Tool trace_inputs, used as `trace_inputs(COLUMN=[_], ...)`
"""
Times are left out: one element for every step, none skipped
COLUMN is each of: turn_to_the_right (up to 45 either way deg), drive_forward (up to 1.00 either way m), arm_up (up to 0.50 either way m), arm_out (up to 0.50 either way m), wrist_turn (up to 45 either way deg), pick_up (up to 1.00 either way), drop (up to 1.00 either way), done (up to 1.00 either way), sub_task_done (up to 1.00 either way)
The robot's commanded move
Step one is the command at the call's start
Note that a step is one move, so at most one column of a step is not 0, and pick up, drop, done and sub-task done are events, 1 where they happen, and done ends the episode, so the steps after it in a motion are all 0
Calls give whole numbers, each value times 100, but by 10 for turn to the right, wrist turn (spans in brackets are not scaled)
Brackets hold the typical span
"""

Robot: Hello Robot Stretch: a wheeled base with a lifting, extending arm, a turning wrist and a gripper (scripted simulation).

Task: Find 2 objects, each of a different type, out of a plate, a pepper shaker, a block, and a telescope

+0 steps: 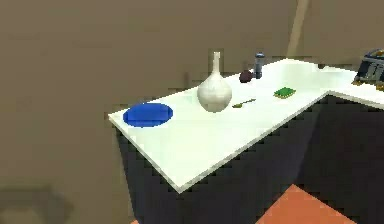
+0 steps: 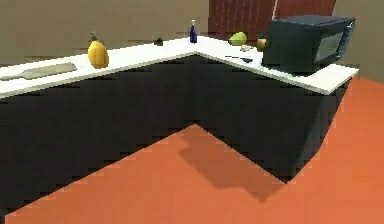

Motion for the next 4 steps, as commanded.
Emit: trace_inputs(turn_to_the_right=[-120,0,450,450], drive_forward=[0,0,0,0], arm_up=[0,0,0,0], arm_out=[0,0,0,0], wrist_turn=[0,0,0,0], pick_up=[0,0,0,0], drop=[0,0,0,0], done=[0,0,0,0], sub_task_done=[0,100,0,0])
